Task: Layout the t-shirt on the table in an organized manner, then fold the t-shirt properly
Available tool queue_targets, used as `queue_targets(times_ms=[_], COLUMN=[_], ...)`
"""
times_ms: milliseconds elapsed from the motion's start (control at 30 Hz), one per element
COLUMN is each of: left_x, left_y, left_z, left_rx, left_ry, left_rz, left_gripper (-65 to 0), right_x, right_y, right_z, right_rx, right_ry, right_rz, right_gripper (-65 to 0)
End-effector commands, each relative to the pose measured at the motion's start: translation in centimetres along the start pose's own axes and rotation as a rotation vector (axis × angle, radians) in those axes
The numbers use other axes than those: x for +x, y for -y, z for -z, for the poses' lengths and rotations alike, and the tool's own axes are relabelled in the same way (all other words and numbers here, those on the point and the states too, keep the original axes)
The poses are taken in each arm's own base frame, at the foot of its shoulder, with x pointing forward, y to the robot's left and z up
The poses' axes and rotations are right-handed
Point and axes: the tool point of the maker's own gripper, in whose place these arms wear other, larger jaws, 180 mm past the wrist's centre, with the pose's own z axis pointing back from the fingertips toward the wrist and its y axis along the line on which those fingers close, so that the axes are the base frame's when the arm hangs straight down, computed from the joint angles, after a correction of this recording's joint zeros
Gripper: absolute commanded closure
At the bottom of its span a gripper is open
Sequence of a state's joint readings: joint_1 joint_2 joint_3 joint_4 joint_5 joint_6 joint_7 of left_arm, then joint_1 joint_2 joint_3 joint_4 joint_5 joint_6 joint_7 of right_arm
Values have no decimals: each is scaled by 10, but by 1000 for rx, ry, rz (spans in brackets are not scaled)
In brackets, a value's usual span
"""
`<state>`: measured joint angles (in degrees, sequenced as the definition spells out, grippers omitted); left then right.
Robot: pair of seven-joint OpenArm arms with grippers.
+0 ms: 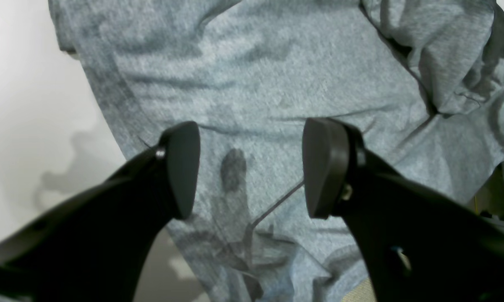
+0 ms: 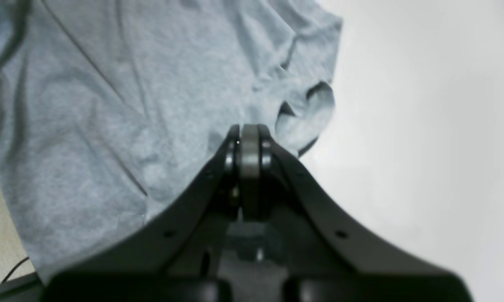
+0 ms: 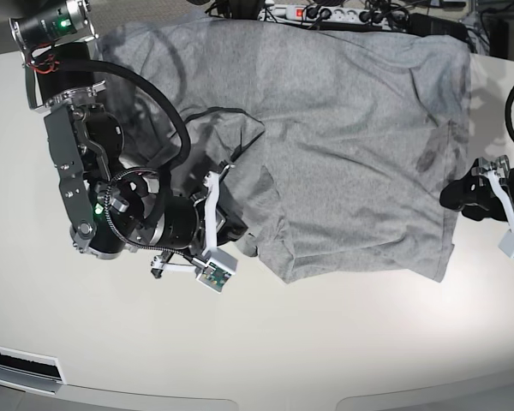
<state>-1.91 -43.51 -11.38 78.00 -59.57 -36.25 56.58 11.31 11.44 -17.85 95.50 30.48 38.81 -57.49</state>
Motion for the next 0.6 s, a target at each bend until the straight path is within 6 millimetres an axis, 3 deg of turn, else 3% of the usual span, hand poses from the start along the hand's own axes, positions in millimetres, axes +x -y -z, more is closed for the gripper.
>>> queue_targets(times_ms=[0, 67, 167, 200, 233, 400, 567], left_x=[19, 19, 18, 19, 19, 19, 19], left_y=[-4, -5, -4, -4, -4, -4, -4], left_z=[-11, -11, -11, -11, -11, -10, -11], left_rx=[12, 13, 12, 12, 12, 12, 12], left_ry=[51, 51, 47, 48, 48, 48, 49], left_rz=[23, 23, 23, 23, 23, 23, 23], left_gripper=[-390, -390, -390, -390, -390, -390, -390], right_x=[18, 17, 13, 9, 6, -13, -17], right_y=[5, 5, 7, 7, 8, 18, 20], right_z=[-6, -6, -4, -3, -1, 12, 15], right_rx=[-9, -11, -28, -32, -35, -74, -76], right_ry=[56, 55, 49, 42, 41, 37, 40], right_rz=[-21, -11, 35, 49, 56, 117, 139], right_gripper=[0, -12, -273, -334, -354, -322, -63])
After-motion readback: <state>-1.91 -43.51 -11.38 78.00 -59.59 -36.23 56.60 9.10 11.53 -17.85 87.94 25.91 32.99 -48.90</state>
